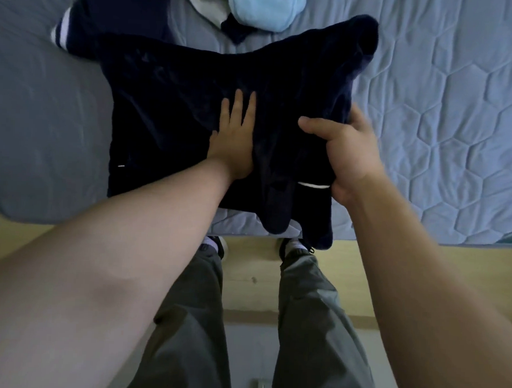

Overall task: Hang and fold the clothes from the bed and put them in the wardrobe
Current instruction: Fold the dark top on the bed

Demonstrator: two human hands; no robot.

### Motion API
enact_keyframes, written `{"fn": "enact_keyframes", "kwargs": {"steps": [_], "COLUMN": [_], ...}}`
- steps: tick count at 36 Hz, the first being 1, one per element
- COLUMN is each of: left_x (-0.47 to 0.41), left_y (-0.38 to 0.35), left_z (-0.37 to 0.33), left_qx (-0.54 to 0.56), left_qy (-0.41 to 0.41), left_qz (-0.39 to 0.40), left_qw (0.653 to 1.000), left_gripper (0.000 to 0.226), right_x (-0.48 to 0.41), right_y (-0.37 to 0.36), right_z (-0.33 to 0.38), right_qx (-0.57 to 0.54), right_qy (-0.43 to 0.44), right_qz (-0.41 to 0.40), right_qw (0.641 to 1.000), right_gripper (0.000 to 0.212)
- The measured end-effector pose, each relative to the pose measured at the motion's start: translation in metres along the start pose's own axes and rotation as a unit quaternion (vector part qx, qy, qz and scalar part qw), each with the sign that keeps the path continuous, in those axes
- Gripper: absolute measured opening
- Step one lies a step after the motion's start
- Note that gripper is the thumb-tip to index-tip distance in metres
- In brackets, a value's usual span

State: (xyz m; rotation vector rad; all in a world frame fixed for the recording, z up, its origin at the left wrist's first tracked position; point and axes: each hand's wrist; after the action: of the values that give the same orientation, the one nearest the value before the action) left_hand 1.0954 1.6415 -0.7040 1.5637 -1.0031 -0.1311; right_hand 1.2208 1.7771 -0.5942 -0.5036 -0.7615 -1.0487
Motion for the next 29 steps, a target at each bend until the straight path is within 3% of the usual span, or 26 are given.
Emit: {"fn": "enact_keyframes", "kwargs": {"steps": [2, 4, 5, 8, 12, 14, 16, 21, 24, 26, 29], "left_x": [-0.002, -0.001, 0.001, 0.012, 0.034, 0.048, 0.061, 0.08, 0.076, 0.075, 0.075], "left_y": [0.021, 0.045, 0.058, 0.091, 0.107, 0.106, 0.101, 0.088, 0.074, 0.066, 0.065], "left_z": [0.016, 0.029, 0.036, 0.06, 0.105, 0.129, 0.154, 0.207, 0.234, 0.252, 0.27], "left_qx": [0.106, 0.258, 0.348, 0.545, 0.676, 0.705, 0.718, 0.764, 0.767, 0.742, 0.741], "left_qy": [-0.019, 0.015, 0.068, 0.217, 0.292, 0.311, 0.312, 0.3, 0.368, 0.402, 0.369], "left_qz": [0.035, 0.041, 0.031, 0.037, 0.056, 0.079, 0.071, 0.051, 0.028, 0.032, 0.076], "left_qw": [0.994, 0.965, 0.935, 0.809, 0.674, 0.632, 0.618, 0.569, 0.525, 0.536, 0.556], "left_gripper": [0.096, 0.08, 0.072, 0.077, 0.047, 0.035, 0.041, 0.03, 0.048, 0.056, 0.065], "right_x": [0.013, 0.027, 0.035, 0.055, 0.076, 0.081, 0.082, 0.063, 0.045, 0.035, 0.024], "right_y": [-0.019, -0.042, -0.055, -0.099, -0.166, -0.199, -0.23, -0.289, -0.312, -0.322, -0.33], "right_z": [0.002, 0.004, 0.005, 0.002, -0.013, -0.024, -0.038, -0.075, -0.097, -0.11, -0.118], "right_qx": [0.008, 0.028, 0.04, 0.078, 0.147, 0.178, 0.207, 0.265, 0.294, 0.311, 0.362], "right_qy": [0.023, 0.051, 0.068, 0.12, 0.167, 0.174, 0.174, 0.158, 0.148, 0.117, 0.105], "right_qz": [-0.002, -0.01, -0.013, -0.025, -0.041, -0.052, -0.056, -0.045, -0.014, 0.01, 0.022], "right_qw": [1.0, 0.998, 0.997, 0.989, 0.974, 0.967, 0.961, 0.95, 0.944, 0.943, 0.926], "right_gripper": [0.038, 0.039, 0.04, 0.046, 0.062, 0.071, 0.077, 0.082, 0.088, 0.092, 0.085]}}
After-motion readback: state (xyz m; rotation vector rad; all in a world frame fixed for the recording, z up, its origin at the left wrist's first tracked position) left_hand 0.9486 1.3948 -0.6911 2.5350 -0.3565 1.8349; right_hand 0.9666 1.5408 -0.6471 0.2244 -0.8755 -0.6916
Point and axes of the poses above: each hand's wrist, its own x-axis away from the middle knuckle, its own y-axis out of the back of the hand, z = x × y, and after that the axes turned 13 degrees about -z, right-handed
